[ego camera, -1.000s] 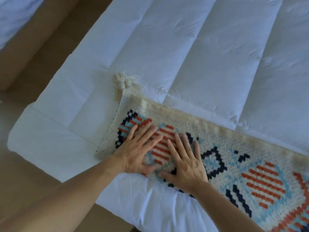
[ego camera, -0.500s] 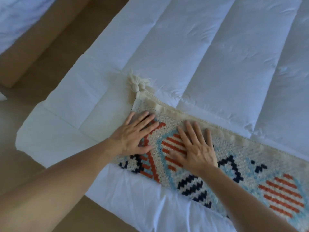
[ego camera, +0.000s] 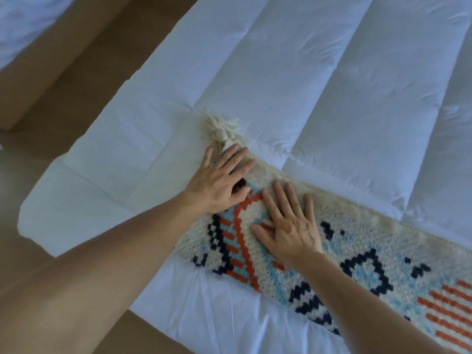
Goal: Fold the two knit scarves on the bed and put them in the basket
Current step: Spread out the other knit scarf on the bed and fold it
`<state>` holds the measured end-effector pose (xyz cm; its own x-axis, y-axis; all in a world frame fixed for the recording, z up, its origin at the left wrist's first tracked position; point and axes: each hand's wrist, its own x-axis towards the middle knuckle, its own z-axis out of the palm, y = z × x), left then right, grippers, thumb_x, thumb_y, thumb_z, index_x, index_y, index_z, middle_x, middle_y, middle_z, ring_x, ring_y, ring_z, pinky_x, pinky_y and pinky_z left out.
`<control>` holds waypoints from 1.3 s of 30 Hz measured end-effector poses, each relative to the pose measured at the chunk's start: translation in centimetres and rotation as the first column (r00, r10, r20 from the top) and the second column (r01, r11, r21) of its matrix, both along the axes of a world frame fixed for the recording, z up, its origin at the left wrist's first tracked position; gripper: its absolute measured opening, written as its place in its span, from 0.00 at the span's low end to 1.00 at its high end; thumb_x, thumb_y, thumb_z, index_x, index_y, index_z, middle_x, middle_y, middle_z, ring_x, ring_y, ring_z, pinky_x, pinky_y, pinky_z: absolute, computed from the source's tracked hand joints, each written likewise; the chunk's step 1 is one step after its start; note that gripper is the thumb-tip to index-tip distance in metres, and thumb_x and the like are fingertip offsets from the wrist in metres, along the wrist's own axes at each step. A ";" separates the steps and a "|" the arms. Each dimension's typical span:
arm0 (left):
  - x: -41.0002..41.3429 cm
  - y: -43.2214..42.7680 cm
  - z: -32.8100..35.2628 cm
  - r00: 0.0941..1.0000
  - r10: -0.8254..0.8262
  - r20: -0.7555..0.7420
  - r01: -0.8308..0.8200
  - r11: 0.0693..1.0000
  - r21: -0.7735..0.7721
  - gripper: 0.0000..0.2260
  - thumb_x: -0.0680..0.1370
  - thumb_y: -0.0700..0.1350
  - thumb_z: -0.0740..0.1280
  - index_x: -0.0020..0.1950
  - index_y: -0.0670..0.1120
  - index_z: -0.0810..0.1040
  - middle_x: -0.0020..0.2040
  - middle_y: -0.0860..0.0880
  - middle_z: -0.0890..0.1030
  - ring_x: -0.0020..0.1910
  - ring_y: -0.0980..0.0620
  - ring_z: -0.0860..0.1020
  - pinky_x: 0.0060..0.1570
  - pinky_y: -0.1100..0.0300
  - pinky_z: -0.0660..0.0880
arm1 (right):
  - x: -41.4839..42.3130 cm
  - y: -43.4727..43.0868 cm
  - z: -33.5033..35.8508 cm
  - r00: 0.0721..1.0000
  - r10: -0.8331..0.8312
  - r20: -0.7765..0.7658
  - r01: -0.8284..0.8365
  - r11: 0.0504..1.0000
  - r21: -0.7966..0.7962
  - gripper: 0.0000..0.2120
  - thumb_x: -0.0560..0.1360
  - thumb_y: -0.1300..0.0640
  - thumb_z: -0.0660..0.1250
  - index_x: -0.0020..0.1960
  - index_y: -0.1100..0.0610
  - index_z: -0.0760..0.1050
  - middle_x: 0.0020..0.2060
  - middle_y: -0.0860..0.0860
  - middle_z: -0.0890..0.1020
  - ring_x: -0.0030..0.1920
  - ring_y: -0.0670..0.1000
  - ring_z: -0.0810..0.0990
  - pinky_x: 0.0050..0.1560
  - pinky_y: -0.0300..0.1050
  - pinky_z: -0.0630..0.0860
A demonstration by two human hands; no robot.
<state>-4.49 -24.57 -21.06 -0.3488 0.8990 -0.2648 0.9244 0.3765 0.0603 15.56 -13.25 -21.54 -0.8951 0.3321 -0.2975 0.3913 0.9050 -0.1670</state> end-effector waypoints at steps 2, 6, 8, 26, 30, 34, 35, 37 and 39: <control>-0.9 -0.4 0.5 0.997 -0.047 0.061 0.040 0.994 0.098 0.31 0.81 0.60 0.45 0.80 0.48 0.47 0.81 0.48 0.46 0.79 0.51 0.41 0.76 0.41 0.47 | -0.5 0.2 -0.5 0.998 -0.017 0.066 0.019 0.999 -0.029 0.39 0.74 0.26 0.34 0.77 0.45 0.30 0.77 0.49 0.32 0.75 0.51 0.28 0.76 0.62 0.37; -1.7 -2.5 0.8 0.997 -0.027 0.075 -0.009 0.894 0.448 0.23 0.79 0.51 0.59 0.69 0.40 0.68 0.65 0.41 0.74 0.65 0.44 0.71 0.66 0.45 0.71 | -1.1 -1.6 1.1 0.998 -0.063 -0.018 0.062 0.997 -0.048 0.41 0.75 0.26 0.39 0.79 0.49 0.37 0.79 0.52 0.37 0.77 0.53 0.33 0.76 0.64 0.39; -2.2 -3.1 1.0 0.934 0.222 0.281 -0.329 0.841 0.429 0.20 0.79 0.53 0.62 0.63 0.40 0.72 0.55 0.45 0.77 0.53 0.47 0.76 0.52 0.49 0.77 | -1.2 -4.9 2.9 0.984 0.005 -0.177 -0.027 0.992 -0.120 0.42 0.76 0.27 0.45 0.80 0.52 0.46 0.80 0.52 0.46 0.79 0.54 0.42 0.76 0.64 0.43; -3.1 3.7 4.7 0.358 0.535 0.765 -0.746 0.657 -0.110 0.22 0.76 0.41 0.69 0.68 0.43 0.69 0.55 0.49 0.74 0.55 0.51 0.73 0.42 0.65 0.69 | -4.2 -12.1 2.6 0.902 -0.155 -0.402 0.019 0.947 -0.322 0.21 0.65 0.63 0.66 0.58 0.60 0.76 0.47 0.53 0.82 0.39 0.53 0.83 0.31 0.45 0.80; -2.6 5.4 7.5 0.196 0.573 0.796 -0.781 0.582 -0.227 0.17 0.73 0.40 0.70 0.61 0.43 0.73 0.54 0.46 0.75 0.51 0.48 0.74 0.48 0.55 0.71 | 0.0 -9.9 6.6 0.773 -0.535 -0.341 0.207 0.720 -0.662 0.18 0.70 0.58 0.65 0.60 0.54 0.76 0.49 0.47 0.81 0.40 0.43 0.80 0.38 0.34 0.76; 0.1 8.8 11.6 -0.010 0.556 0.831 -0.756 0.540 -0.370 0.05 0.73 0.40 0.68 0.48 0.45 0.74 0.38 0.46 0.74 0.34 0.48 0.76 0.32 0.62 0.75 | 5.0 -8.6 10.2 0.533 -0.796 -0.286 0.308 0.497 -0.811 0.13 0.68 0.56 0.66 0.52 0.44 0.75 0.45 0.40 0.79 0.41 0.41 0.78 0.36 0.31 0.72; 0.8 10.1 12.6 -0.007 0.551 0.835 -0.731 0.566 -0.380 0.04 0.73 0.42 0.68 0.45 0.45 0.74 0.35 0.47 0.74 0.31 0.49 0.75 0.30 0.62 0.75 | 6.2 -8.2 11.0 0.454 -0.851 -0.265 0.320 0.434 -0.842 0.11 0.68 0.55 0.67 0.50 0.45 0.76 0.47 0.42 0.78 0.43 0.43 0.79 0.37 0.35 0.74; 2.7 12.8 14.4 0.002 0.537 0.843 -0.679 0.620 -0.393 0.05 0.73 0.44 0.68 0.42 0.46 0.73 0.32 0.48 0.72 0.27 0.51 0.72 0.26 0.63 0.71 | 9.0 -7.1 12.3 0.272 -0.946 -0.177 0.324 0.263 -0.909 0.06 0.69 0.58 0.70 0.45 0.49 0.79 0.45 0.48 0.78 0.40 0.46 0.79 0.34 0.37 0.75; 5.3 16.1 16.1 0.041 0.520 0.853 -0.635 0.672 -0.380 0.05 0.74 0.44 0.68 0.43 0.46 0.72 0.30 0.48 0.70 0.23 0.52 0.70 0.23 0.64 0.68 | 12.1 -5.2 13.5 0.092 -0.995 -0.039 0.280 0.063 -0.958 0.07 0.71 0.65 0.72 0.42 0.54 0.78 0.37 0.59 0.78 0.33 0.51 0.75 0.29 0.38 0.72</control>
